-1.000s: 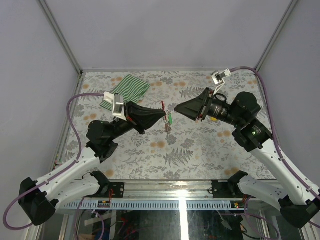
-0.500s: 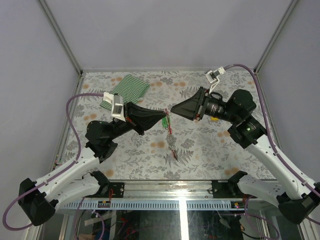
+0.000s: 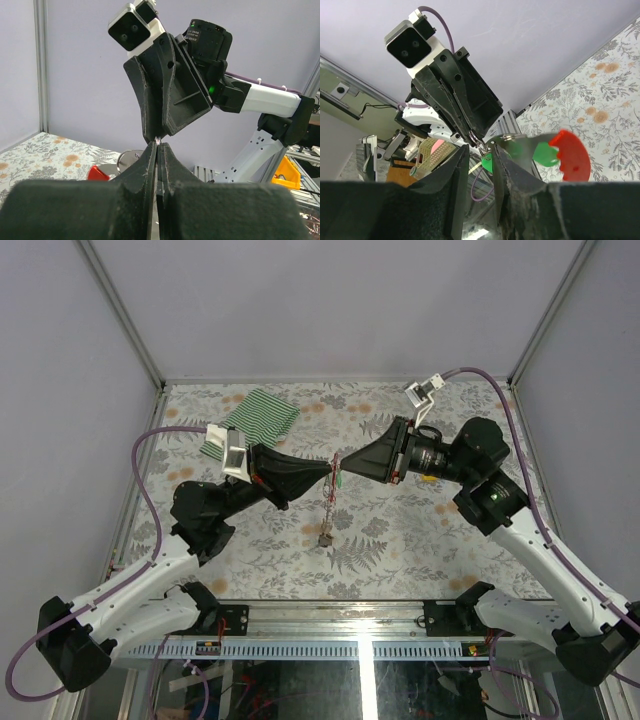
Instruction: Put the keys on the keyring
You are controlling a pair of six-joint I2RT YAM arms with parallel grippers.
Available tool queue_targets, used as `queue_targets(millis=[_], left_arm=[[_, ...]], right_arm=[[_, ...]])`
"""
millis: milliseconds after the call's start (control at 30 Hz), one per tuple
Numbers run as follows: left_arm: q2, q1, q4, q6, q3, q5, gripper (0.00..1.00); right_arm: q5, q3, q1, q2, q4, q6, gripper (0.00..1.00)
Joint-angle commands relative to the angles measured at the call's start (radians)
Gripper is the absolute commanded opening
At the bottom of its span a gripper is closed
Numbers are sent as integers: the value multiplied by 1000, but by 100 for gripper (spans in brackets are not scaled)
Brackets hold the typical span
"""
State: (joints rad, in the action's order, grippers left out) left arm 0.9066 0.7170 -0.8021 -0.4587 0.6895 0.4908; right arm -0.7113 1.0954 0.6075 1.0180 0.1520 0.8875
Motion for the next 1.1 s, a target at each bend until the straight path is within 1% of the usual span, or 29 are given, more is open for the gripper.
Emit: queue_targets(millis=[0,100,267,433,633,700,900,1067], left_arm=[[-18,-4,-78,10,43,3,0],[-21,-5,-75,11,42,4,0],[-23,-5,-75,11,41,3,0],[-24,-4,-74,11,39,4,0],[-26,-4,-69,14,38,2,0],[-27,-5,-66,14,37,1,0],[-27,-4,-62,18,38,0,0],[-29,-5,-60,21,38,-3,0]], right_arm=[[-48,-1,-2,9,74,23,32],[-51,-2,-3,11,72,22,32],[-56,-5,-3,12,78,28,24],[-60,-9,-3,12,81,32,19],[-61,-11,-3,10,89,35,11],[-63,-12,-3,11,97,37,10],[-62,-14,-3,6,103,38,1],[-48,0,-3,-3,63,10,0]])
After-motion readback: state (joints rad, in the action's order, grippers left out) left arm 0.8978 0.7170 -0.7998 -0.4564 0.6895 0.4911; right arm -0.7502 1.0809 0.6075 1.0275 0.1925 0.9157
